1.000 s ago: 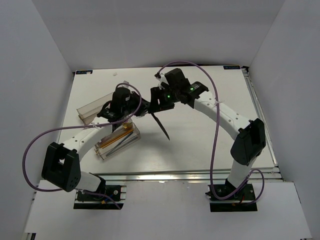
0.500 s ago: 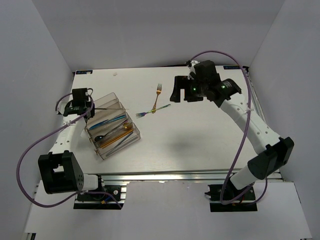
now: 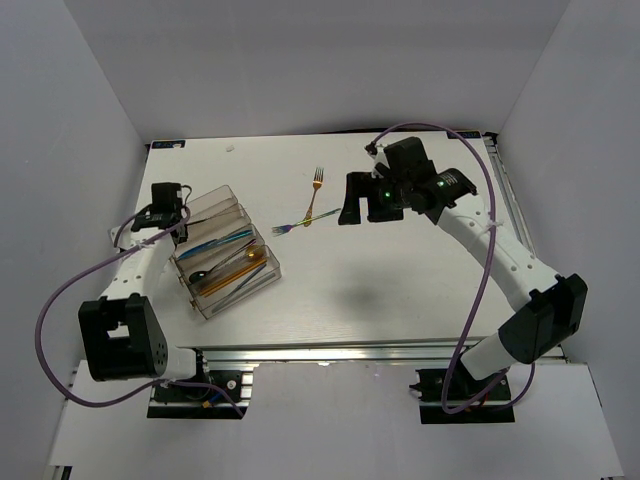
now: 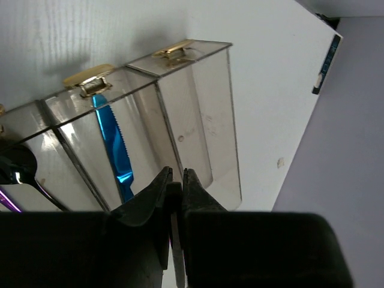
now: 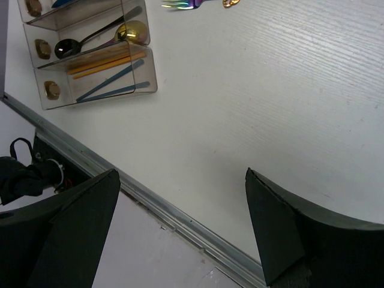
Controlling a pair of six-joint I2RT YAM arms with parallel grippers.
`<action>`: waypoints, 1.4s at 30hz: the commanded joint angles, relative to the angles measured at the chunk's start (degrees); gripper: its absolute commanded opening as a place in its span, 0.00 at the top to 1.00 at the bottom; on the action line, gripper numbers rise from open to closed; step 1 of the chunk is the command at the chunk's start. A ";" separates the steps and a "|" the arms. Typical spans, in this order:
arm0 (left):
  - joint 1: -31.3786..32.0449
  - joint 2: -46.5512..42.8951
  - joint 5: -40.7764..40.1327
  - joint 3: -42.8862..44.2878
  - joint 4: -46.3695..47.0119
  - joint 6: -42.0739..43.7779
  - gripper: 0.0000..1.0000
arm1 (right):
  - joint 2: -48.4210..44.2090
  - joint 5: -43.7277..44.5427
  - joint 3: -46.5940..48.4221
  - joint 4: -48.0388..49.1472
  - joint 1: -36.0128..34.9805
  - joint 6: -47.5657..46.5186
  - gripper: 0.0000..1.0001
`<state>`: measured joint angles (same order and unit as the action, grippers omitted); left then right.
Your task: Sort the eating utensils into containers
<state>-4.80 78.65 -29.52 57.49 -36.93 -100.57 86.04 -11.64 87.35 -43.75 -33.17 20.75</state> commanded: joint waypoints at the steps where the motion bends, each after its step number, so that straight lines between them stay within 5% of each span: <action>1: 0.05 0.97 -1.25 -1.16 1.86 -4.36 0.94 | -2.45 -3.74 -0.60 0.68 -0.14 -0.10 0.11; 6: 0.23 1.15 -1.51 -1.33 0.63 -5.95 0.92 | -2.72 -5.58 -1.57 1.12 -0.14 0.34 0.11; 10: 0.23 0.10 -1.86 -3.00 0.80 -7.00 0.67 | -2.54 -6.64 -2.01 1.56 -0.14 0.60 0.11; 16: 0.23 -1.31 -0.90 -6.25 2.47 -7.53 0.57 | -2.37 -6.91 -2.19 1.91 -0.14 0.60 0.11; 24: 0.23 -4.30 -0.63 -4.33 7.29 -0.44 0.19 | -0.96 -5.42 -1.83 1.91 -0.14 0.69 0.11; 28: 0.93 4.81 9.19 5.84 15.93 20.46 0.02 | -0.08 0.81 -0.43 -0.45 -0.06 2.97 0.11; 32: 13.98 26.33 10.19 42.92 -1.18 48.89 0.02 | 0.88 6.89 0.98 -3.09 1.35 6.40 0.11; 34: 20.57 38.47 10.79 54.77 -8.14 60.34 0.02 | 0.01 5.93 0.37 -3.28 2.75 7.98 0.11; 37: 24.83 51.46 16.05 74.74 -14.20 67.95 0.02 | -2.01 5.49 -1.74 -2.92 3.46 8.16 0.11; 39: 26.94 54.23 19.83 78.46 -12.92 73.05 0.02 | -3.07 5.31 -3.49 -3.54 3.90 7.81 0.11; 42: 27.82 52.93 25.47 71.04 -1.01 76.40 0.02 | -5.96 5.13 -6.82 -5.03 4.34 6.67 0.11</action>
<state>24.64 135.17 -10.07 131.79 -40.64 -34.83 84.16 -6.81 83.00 -46.61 -29.06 27.83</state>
